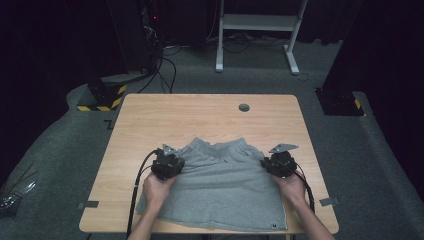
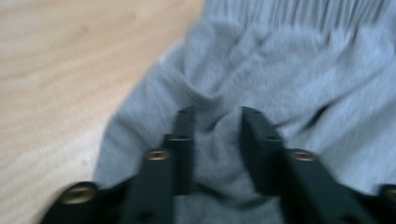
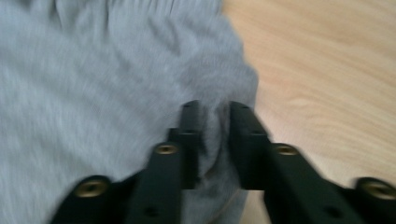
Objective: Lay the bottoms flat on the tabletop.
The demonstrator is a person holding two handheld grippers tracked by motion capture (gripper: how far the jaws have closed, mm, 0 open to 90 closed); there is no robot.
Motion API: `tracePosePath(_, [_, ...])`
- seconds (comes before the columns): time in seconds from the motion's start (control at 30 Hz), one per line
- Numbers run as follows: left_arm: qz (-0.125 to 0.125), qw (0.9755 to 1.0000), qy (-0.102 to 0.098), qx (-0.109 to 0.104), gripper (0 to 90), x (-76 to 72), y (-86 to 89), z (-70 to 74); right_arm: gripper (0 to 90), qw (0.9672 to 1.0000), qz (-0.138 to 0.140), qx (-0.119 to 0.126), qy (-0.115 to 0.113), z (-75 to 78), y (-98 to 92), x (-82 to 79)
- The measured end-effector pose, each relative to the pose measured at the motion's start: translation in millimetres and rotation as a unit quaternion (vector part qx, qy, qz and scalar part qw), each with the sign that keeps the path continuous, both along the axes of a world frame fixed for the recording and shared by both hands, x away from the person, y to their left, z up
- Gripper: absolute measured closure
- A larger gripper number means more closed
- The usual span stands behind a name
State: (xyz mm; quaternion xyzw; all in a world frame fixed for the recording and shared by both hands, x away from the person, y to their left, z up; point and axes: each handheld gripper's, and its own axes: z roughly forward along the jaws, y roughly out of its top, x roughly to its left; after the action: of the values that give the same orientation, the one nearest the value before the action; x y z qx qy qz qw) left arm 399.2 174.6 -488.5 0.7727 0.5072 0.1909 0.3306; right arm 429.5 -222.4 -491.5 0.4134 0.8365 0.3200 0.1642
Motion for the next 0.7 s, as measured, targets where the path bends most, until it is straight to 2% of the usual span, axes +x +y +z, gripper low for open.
tracePosePath(0.07, [0.006,0.9999,-0.013,0.007,52.1,4.3,-1.6,5.1,60.9,0.9999,-0.007,0.011,-0.009,4.4,2.0,3.7])
tracePosePath(0.1, [0.01,0.9998,-0.02,0.003,49.5,6.5,-2.5,6.1,57.6,0.9998,-0.01,0.012,-0.013,6.2,4.4,5.6])
tracePosePath(0.13, [0.01,0.9998,-0.02,0.003,47.8,6.5,-2.5,6.1,57.6,0.9998,-0.01,0.012,-0.013,6.2,4.4,5.6])
tracePosePath(0.17, [0.011,0.9998,-0.018,0.0,47.8,10.5,-3.7,6.0,55.2,0.9997,-0.011,0.009,-0.018,7.7,7.2,8.2])
tracePosePath(0.2, [0.009,0.9999,-0.008,0.002,46.2,17.0,-7.9,2.6,52.8,0.9996,-0.014,0.009,-0.023,8.2,12.8,14.7])
tracePosePath(0.3, [0.005,0.9999,0.009,0.01,46.8,26.7,-16.2,-6.4,52.2,0.9997,-0.021,0.01,-0.009,4.7,20.1,26.4])
tracePosePath(0.37, [0.0,0.9997,0.024,0.006,52.4,30.6,-19.8,-11.9,54.4,0.9995,-0.031,0.005,-0.001,-1.9,21.5,32.6])
tracePosePath(0.4, [0.0,0.9997,0.024,0.006,58.6,30.6,-19.8,-11.9,54.4,0.9995,-0.031,0.005,-0.001,-1.9,21.5,32.6])
tracePosePath(0.43, [-0.006,0.9993,0.036,-0.002,58.6,32.0,-20.4,-13.8,56.9,0.9993,-0.035,0.005,0.011,-6.5,20.7,35.7])
tracePosePath(0.47, [-0.02,0.9986,0.049,-0.009,69.8,32.2,-23.0,-15.9,69.6,0.9987,-0.041,0.011,0.026,-12.9,17.2,39.1])
tracePosePath(0.5, [-0.025,0.9985,0.049,-0.002,76.5,31.8,-24.2,-16.4,77.5,0.9988,-0.037,0.016,0.028,-12.1,15.4,39.6])
tracePosePath(0.53, [-0.025,0.9985,0.049,-0.002,81.6,31.8,-24.2,-16.4,77.5,0.9988,-0.037,0.016,0.028,-12.1,15.4,39.6])
tracePosePath(0.57, [-0.025,0.9984,0.05,-0.002,84.3,31.6,-21.9,-14.1,84.1,0.9992,-0.03,0.012,0.026,-9.5,14.6,39.8])
tracePosePath(0.6, [-0.025,0.9984,0.05,-0.002,85.1,31.6,-21.9,-14.1,84.6,0.9992,-0.032,0.012,0.019,-7.4,13.3,39.0])
tracePosePath(0.63, [-0.014,0.9993,0.032,-0.012,85.5,29.1,-16.9,-6.4,84.8,0.9992,-0.035,0.014,0.01,-4.7,11.0,38.1])
tracePosePath(0.67, [-0.014,0.9993,0.032,-0.012,85.6,29.1,-16.9,-6.4,84.9,0.9989,-0.041,0.02,0.001,-0.8,8.5,36.1])
tracePosePath(0.7, [-0.002,0.9995,0.008,-0.03,85.7,24.6,-10.8,5.8,85.0,0.9987,-0.044,0.026,-0.011,4.5,5.8,33.8])
